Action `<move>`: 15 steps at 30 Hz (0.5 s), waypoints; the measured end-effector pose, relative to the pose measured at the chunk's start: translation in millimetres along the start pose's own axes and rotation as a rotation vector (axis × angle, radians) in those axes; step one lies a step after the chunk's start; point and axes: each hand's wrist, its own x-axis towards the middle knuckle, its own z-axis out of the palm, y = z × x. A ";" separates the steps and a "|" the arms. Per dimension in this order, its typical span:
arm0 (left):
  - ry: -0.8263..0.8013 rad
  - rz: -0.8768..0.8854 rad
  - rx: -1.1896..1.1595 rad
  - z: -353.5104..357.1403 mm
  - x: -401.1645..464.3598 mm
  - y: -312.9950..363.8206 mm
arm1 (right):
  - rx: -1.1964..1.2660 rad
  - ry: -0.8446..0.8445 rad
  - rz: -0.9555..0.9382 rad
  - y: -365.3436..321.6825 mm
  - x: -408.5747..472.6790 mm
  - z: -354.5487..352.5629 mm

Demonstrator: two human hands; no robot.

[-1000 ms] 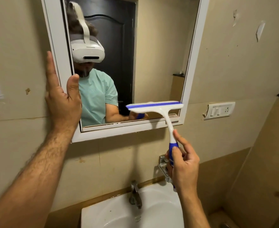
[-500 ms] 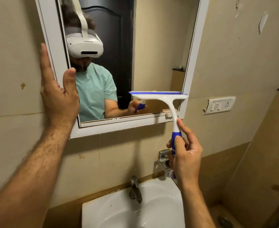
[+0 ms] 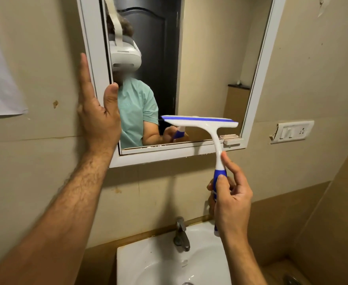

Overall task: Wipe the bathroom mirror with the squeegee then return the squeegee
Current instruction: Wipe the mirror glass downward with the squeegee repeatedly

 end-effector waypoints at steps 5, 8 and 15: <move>0.007 0.006 0.004 0.4 -0.2 1.2 | 0.000 -0.047 0.045 14.7 -22.1 7.2; 0.013 0.009 -0.009 0.9 -0.4 -4.2 | -0.011 -0.097 0.031 11.2 -28.3 10.4; -0.005 0.012 0.048 -1.1 0.9 -7.2 | 0.015 -0.088 -0.083 -22.8 -13.4 37.8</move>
